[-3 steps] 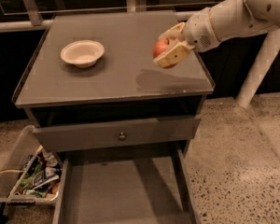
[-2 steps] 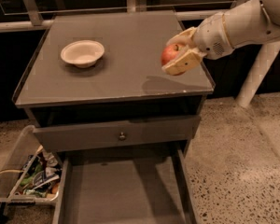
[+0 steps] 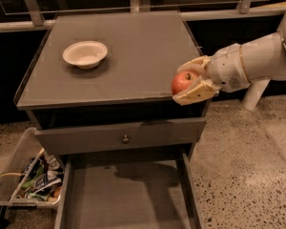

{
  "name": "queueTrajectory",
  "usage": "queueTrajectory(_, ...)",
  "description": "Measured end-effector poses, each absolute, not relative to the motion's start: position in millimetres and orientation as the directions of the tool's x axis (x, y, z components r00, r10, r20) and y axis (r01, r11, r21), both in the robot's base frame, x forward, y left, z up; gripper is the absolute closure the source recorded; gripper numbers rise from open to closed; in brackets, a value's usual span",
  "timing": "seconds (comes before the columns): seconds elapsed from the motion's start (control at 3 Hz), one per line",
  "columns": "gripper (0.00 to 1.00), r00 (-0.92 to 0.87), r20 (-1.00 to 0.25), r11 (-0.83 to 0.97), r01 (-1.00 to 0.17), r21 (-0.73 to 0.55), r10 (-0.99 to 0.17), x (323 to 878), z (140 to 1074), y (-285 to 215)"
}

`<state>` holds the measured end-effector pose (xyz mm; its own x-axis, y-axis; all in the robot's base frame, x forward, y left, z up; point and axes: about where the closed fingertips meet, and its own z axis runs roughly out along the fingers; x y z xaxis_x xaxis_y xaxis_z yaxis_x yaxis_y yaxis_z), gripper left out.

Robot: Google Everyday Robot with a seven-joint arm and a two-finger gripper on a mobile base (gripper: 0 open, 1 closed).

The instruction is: Place apple into middle drawer

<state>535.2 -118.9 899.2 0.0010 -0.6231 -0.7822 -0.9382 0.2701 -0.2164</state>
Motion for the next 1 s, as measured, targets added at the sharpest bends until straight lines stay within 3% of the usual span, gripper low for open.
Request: queueTrajectory(1.0, 1.0, -0.146, -0.805, 0.418, -0.898, -0.135, -0.575, 525, 797, -120)
